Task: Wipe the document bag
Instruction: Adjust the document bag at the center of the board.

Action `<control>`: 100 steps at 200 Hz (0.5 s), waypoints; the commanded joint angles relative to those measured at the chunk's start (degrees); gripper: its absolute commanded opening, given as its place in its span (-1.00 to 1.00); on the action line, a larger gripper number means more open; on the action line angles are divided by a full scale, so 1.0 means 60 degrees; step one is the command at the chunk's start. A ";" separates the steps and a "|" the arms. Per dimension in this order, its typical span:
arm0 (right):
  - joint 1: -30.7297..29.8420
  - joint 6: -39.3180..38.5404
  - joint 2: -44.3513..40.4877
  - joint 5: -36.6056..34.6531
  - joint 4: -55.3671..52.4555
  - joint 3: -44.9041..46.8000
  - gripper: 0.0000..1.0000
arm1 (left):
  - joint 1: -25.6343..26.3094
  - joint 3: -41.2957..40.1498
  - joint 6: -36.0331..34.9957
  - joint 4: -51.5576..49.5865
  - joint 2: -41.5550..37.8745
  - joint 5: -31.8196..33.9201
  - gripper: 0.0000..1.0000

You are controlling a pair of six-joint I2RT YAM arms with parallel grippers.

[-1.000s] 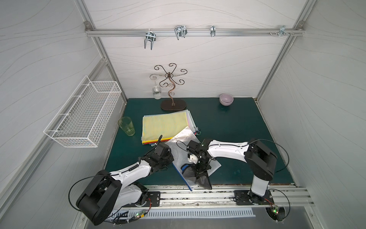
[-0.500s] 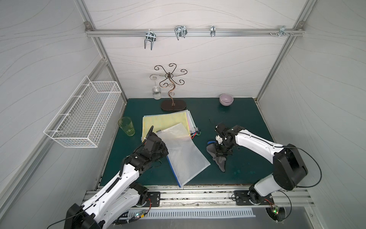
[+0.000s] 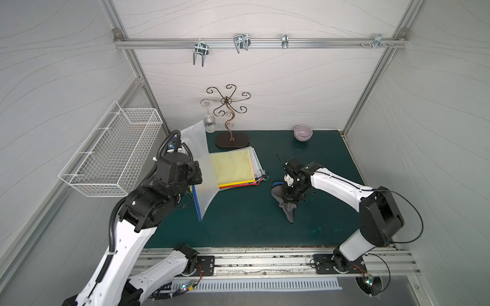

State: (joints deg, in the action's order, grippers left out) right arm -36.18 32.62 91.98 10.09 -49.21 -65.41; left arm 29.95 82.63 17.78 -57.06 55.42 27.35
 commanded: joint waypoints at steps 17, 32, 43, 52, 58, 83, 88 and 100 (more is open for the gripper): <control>0.0584 0.0325 -0.0389 0.0116 0.0291 0.0500 -1.00 | 0.2284 0.0199 -0.1471 0.0383 0.1999 0.0634 -1.00; 0.1020 0.0379 -0.0840 -0.0065 0.0270 0.0761 -1.00 | 0.2983 -0.0646 -0.1187 0.1336 0.2563 0.0055 -1.00; 0.1387 0.0406 -0.1307 -0.0329 0.0190 0.0915 -1.00 | 0.3393 -0.1371 -0.0884 0.2227 0.2905 -0.0535 -1.00; 0.1681 0.0421 -0.1692 -0.0562 0.0083 0.1009 -1.00 | 0.3728 -0.1955 -0.0738 0.2958 0.3261 -0.0940 -1.00; 0.1869 0.0444 -0.1932 -0.0666 0.0026 0.1049 -1.00 | 0.3956 -0.2222 -0.0645 0.3307 0.3561 -0.1280 -1.00; 0.2163 0.0607 -0.2960 -0.1270 -0.0147 0.1111 -1.00 | 0.4876 -0.2834 -0.0442 0.4694 0.4907 -0.2404 -1.00; 0.2164 0.0682 -0.3165 -0.1370 -0.0148 0.1143 -1.00 | 0.5086 -0.2883 -0.0522 0.4952 0.5182 -0.2484 -1.00; 0.2163 0.0867 -0.3590 -0.1514 -0.0043 0.1278 -1.00 | 0.5420 -0.2998 -0.0608 0.5521 0.5701 -0.2742 -1.00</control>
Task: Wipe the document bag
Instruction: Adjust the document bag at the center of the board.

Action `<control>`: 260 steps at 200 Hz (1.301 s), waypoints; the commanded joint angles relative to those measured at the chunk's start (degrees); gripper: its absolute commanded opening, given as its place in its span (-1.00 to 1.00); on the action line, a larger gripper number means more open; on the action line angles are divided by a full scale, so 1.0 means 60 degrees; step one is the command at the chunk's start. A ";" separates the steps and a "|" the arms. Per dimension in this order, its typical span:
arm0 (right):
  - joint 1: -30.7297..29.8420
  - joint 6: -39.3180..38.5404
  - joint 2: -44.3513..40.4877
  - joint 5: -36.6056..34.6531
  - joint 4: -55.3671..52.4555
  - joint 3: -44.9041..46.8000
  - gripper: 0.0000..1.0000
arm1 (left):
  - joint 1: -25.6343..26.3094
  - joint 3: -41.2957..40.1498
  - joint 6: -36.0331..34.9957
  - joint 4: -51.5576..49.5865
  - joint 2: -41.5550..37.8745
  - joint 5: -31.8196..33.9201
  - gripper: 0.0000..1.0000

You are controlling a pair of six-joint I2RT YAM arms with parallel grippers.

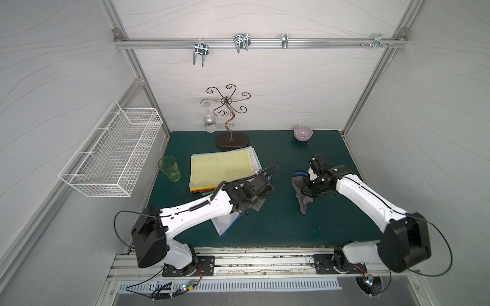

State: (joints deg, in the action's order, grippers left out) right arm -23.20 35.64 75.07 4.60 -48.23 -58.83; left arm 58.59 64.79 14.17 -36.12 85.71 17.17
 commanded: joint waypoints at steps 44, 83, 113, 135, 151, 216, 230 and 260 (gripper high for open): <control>0.0000 0.0504 -0.1276 -0.0704 -0.0127 0.0488 -1.00 | 0.0881 -0.0536 -0.0122 0.3622 0.1770 -0.2378 -1.00; -0.0030 0.0543 -0.1458 -0.0774 -0.0150 0.0561 -1.00 | 0.0973 -0.0640 -0.0376 0.3956 0.2233 -0.3086 -1.00; -0.0030 0.0477 -0.1500 -0.0907 -0.0246 0.0415 -1.00 | 0.0972 -0.0948 -0.0243 0.4076 0.2140 -0.3224 -0.77; -0.0056 0.0407 -0.1519 -0.0901 -0.0100 0.0364 -1.00 | 0.0975 -0.1206 -0.0086 0.4193 0.1889 -0.3150 -0.43; -0.0219 0.0284 -0.1335 -0.0914 -0.0088 0.0180 -1.00 | 0.0969 -0.1449 0.0209 0.4258 0.1569 -0.2945 -0.30; -0.2222 -0.0919 0.1406 0.0495 0.0069 -0.1683 -1.00 | -0.0914 -0.3529 0.4307 0.3066 -0.1204 -0.2329 -0.72; -0.2814 -0.1212 0.2373 0.1117 0.0154 -0.2325 -1.00 | -0.1773 -0.4354 0.5237 0.3120 -0.1963 -0.2714 -0.94; -0.3971 -0.1652 0.4459 0.2471 0.0446 -0.3818 -1.00 | -0.3337 -0.5903 0.6343 0.3592 -0.2791 -0.3319 -1.00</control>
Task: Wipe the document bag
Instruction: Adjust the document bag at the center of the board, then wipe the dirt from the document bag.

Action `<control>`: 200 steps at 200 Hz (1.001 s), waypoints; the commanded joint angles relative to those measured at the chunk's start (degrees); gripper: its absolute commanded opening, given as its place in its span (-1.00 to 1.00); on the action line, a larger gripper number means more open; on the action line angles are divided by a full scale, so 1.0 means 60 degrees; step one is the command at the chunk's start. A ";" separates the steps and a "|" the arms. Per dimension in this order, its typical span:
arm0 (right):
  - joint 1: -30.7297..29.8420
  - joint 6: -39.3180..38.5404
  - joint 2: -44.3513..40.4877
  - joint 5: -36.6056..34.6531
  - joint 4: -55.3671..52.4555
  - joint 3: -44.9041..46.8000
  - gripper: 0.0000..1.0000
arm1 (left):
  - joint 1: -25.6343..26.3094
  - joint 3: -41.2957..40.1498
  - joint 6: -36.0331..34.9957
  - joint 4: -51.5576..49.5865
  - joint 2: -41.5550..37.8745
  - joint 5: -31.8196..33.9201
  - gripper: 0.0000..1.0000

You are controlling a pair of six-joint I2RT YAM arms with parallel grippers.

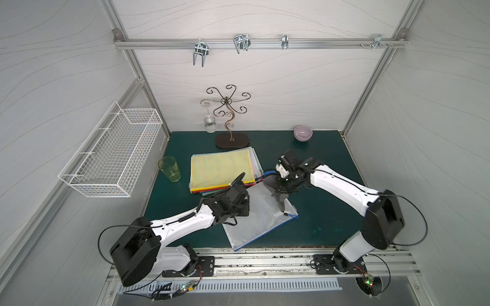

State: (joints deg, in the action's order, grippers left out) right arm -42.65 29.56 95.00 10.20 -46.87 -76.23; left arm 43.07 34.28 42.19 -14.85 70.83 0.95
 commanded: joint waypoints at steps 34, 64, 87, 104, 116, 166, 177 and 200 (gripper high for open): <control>-0.1720 -0.0775 0.3017 0.2749 0.0632 -0.2519 -1.00 | -0.1258 -0.1499 0.2134 0.0395 -0.0036 -0.0893 -1.00; -0.2013 -0.0478 0.4425 0.4117 0.1161 -0.3256 -1.00 | -0.1430 -0.1905 0.2593 0.0412 0.0183 -0.0792 -1.00; -0.2208 -0.0342 0.5530 0.5377 0.1603 -0.3669 -1.00 | -0.1640 -0.2000 0.2717 0.0124 0.0279 -0.0771 -1.00; -0.2299 -0.0533 0.6230 0.5220 0.1058 -0.4089 -1.00 | -0.1671 -0.2019 0.2777 -0.0065 0.0208 -0.0646 -1.00; -0.2074 -0.0436 0.6366 0.4844 0.0953 -0.3813 -1.00 | -0.1693 -0.2010 0.2795 -0.0181 0.0157 -0.0573 -1.00; -0.0003 -0.0801 0.4033 0.0683 -0.0645 -0.1077 -1.00 | -0.1801 -0.1974 0.2685 -0.0111 0.0433 -0.0634 -1.00; 0.0412 -0.0748 0.3424 -0.0525 -0.0912 -0.0515 -1.00 | -0.1837 -0.1920 0.2614 -0.0076 0.0497 -0.0667 -1.00; 0.1349 -0.0329 0.2510 -0.1951 -0.0679 0.0451 -1.00 | -0.1880 -0.1863 0.2494 0.0035 0.0617 -0.0758 -1.00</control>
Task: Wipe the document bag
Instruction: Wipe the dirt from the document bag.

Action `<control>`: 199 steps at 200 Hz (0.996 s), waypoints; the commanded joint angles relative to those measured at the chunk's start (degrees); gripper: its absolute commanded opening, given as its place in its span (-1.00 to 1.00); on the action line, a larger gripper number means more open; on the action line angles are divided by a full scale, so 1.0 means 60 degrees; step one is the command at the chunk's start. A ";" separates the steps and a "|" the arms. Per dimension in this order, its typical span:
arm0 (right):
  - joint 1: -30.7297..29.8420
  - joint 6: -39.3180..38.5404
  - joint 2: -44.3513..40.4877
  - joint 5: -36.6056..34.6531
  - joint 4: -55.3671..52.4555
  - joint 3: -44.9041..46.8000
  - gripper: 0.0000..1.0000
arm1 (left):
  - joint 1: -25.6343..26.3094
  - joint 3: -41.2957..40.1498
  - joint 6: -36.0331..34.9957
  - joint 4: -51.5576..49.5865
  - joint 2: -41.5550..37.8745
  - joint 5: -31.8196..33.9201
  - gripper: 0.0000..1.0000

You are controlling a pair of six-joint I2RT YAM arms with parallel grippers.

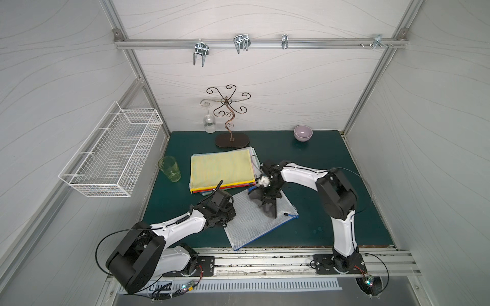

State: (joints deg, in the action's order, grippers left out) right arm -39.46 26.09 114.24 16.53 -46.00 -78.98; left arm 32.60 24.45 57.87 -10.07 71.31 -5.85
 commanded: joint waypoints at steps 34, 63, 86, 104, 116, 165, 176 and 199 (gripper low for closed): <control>-0.0386 -0.1176 -0.0801 -0.0863 -0.1621 -0.0211 -1.00 | -0.0147 -0.0054 -0.0326 -0.0932 0.0495 0.0374 -1.00; -0.2426 -0.1037 -0.0650 0.1571 -0.1738 -0.0650 -1.00 | -0.0160 -0.0054 -0.0452 -0.0990 0.0435 0.0401 -1.00; -0.2522 0.0449 0.0241 0.3307 0.0196 0.0310 -1.00 | -0.0162 -0.0073 -0.0467 -0.0974 0.0449 0.0418 -1.00; -0.2499 0.0932 0.1046 0.3704 0.0902 0.0445 -1.00 | -0.0160 -0.0105 -0.0498 -0.1002 0.0463 0.0418 -1.00; -0.2319 0.1040 0.1211 0.3209 0.0870 0.0641 -1.00 | -0.0160 -0.0108 -0.0547 -0.1011 0.0490 0.0418 -1.00; -0.0013 0.0823 -0.1651 -0.0767 -0.0416 0.3030 -1.00 | -0.0161 -0.0116 -0.0741 -0.0890 0.0669 0.0388 -1.00; 0.0424 0.0663 -0.2252 -0.1869 -0.0969 0.3121 -1.00 | -0.0160 -0.0136 -0.0786 -0.0928 0.0647 0.0446 -1.00; 0.0309 0.0271 -0.2909 -0.3025 -0.1686 0.2470 -1.00 | -0.0163 -0.0215 -0.0767 -0.0966 0.0429 0.0462 -1.00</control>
State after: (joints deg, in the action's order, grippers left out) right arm -35.99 30.15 100.05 13.85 -48.29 -61.63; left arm 32.16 25.45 54.00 -10.00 72.36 -6.26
